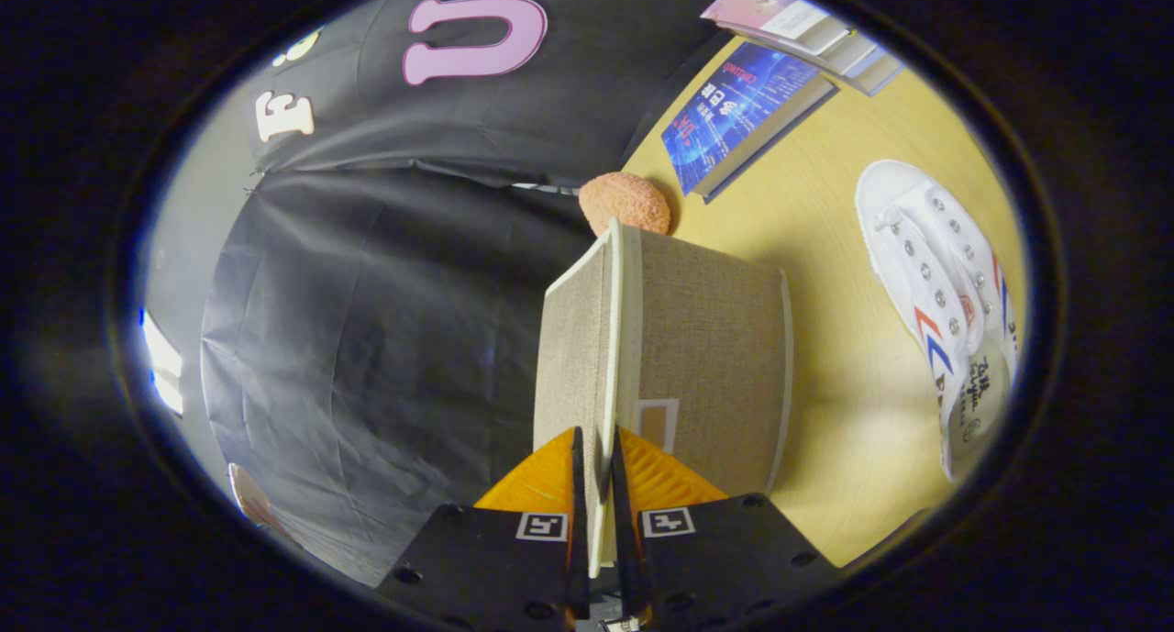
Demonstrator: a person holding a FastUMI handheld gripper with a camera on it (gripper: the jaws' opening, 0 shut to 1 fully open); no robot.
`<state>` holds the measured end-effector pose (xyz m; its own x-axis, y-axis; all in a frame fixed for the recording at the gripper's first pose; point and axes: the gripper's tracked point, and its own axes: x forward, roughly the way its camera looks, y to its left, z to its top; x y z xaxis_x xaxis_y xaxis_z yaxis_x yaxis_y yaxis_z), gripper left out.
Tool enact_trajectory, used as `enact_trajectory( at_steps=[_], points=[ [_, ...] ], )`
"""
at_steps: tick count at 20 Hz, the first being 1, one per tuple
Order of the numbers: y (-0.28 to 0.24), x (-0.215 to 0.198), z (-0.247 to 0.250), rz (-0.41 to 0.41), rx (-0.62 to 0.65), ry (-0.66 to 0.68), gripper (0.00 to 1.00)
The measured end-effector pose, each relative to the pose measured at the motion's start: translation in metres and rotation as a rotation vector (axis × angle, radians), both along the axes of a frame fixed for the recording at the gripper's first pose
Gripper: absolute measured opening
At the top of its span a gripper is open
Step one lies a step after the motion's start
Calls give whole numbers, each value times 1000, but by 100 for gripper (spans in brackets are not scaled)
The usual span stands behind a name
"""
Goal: Open the storage box then place both shoes into the box .Put the left shoe in first, then the right shoe, with the right side of both shoes facing outward in a uniform manner.
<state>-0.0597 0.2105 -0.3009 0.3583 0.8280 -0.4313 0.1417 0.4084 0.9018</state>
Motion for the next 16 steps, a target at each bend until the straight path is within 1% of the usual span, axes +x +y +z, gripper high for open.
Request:
enact_trajectory(
  at_steps=[1,3,5,8,11,13,16],
  points=[
    [-2,-4,16,5,20,-9,15],
    [8,1,40,12,45,-49,15],
    [23,10,63,44,57,-102,15],
    [56,30,98,90,83,-171,15],
    [99,49,128,121,123,-212,16],
    [129,58,138,145,125,-235,16],
    [176,59,134,195,124,-221,18]
  ],
)
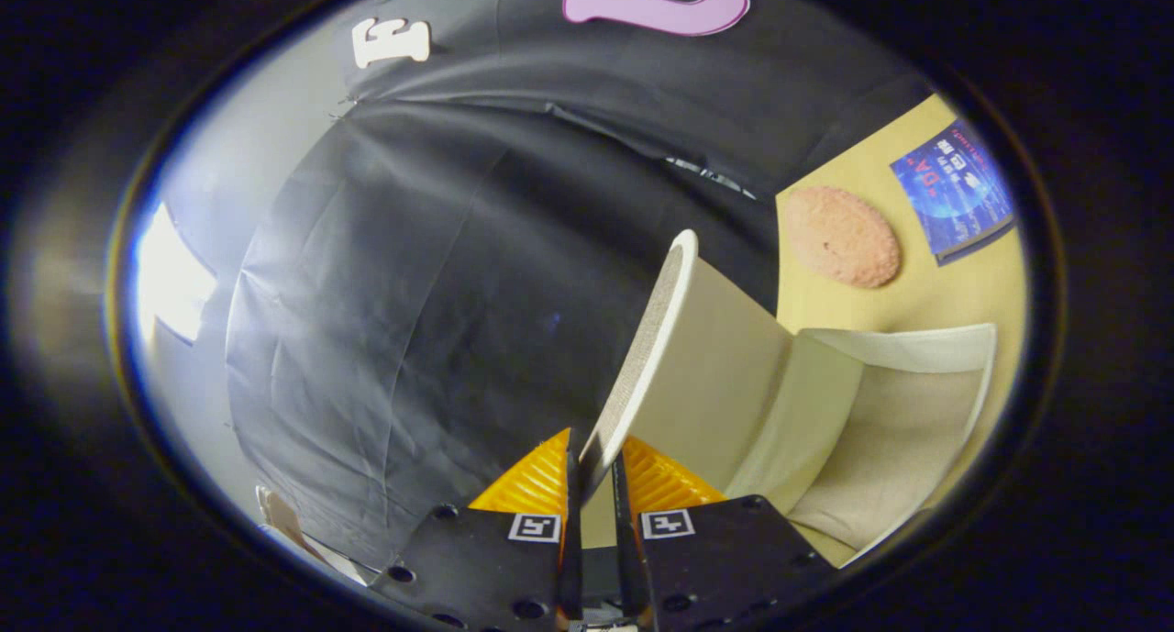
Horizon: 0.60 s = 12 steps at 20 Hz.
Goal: Open the storage box then place both shoes into the box .Put the left shoe in first, then the right shoe, with the right side of both shoes facing outward in a uniform manner.
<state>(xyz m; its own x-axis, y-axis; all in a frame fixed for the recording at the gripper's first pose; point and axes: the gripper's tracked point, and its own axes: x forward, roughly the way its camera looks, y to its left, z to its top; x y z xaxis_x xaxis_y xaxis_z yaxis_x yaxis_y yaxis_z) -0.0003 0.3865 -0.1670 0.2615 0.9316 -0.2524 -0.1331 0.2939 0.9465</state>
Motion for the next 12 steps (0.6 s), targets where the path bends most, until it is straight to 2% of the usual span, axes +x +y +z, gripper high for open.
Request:
enact_trajectory(
  at_steps=[4,5,12],
  points=[
    [56,-20,-14,86,-40,28,18],
    [63,-26,-19,91,-49,32,21],
    [104,-43,-34,155,-155,37,21]
  ],
)
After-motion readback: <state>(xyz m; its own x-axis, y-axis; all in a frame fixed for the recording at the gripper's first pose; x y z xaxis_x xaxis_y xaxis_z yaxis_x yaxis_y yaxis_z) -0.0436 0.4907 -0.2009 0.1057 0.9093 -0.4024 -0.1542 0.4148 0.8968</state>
